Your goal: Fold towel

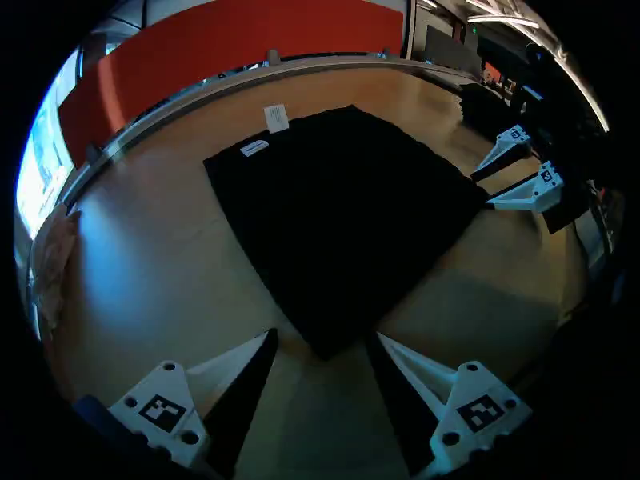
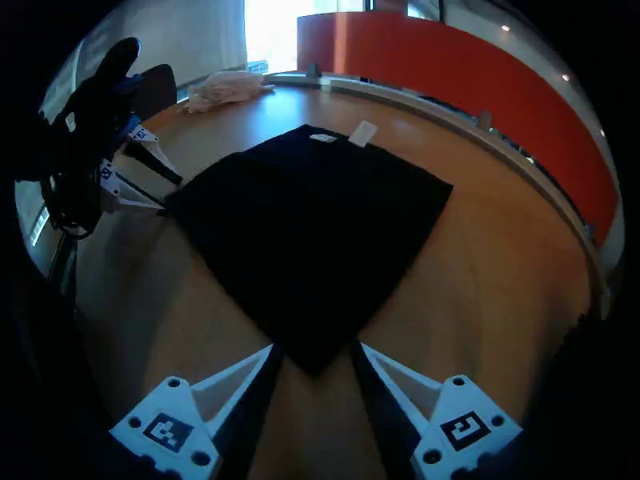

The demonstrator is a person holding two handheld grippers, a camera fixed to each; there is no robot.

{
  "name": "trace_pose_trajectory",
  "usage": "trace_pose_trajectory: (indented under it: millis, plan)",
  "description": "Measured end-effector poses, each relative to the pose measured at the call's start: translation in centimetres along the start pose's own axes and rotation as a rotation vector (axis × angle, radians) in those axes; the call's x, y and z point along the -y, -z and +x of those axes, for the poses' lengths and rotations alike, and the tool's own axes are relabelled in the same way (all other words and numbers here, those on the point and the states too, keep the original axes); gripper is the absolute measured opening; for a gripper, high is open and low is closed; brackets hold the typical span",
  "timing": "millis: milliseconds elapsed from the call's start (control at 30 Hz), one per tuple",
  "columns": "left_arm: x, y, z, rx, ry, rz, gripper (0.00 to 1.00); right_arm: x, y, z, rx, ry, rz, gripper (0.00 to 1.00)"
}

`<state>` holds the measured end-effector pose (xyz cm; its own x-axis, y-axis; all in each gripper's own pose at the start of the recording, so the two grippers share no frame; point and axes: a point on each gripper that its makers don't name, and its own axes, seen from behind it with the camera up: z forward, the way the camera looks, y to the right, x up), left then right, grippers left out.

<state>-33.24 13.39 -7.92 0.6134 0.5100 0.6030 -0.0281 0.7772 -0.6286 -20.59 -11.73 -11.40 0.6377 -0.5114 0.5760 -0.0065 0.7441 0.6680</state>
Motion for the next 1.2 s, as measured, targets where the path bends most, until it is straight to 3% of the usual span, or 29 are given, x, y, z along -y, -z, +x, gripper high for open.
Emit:
trace_pose_trajectory:
  millis: [133,500,567,633,967,1200]
  plan:
    - [-0.1,0.0,0.0,0.004,0.002,0.001,0.74,0.0,0.0,0.1,0.003,-0.007,0.002,0.43]
    - [-0.8,-0.1,0.1,0.013,0.001,0.002,0.45,-0.1,-0.1,0.1,0.006,-0.033,0.003,0.24]
    - [-0.6,-0.2,0.1,0.015,0.009,0.012,0.29,-0.1,-0.1,0.1,0.007,-0.034,0.004,0.24]
    - [-0.5,-0.2,0.2,0.016,0.020,0.019,0.22,-0.1,-0.1,0.1,0.008,-0.036,0.004,0.23]
    - [-0.6,-0.1,0.5,0.016,0.051,0.029,0.12,0.5,0.1,0.2,0.004,-0.039,0.018,0.15]
    - [-0.4,1.0,2.0,-0.015,0.086,0.035,0.12,0.4,1.0,1.6,-0.031,-0.039,0.015,0.15]
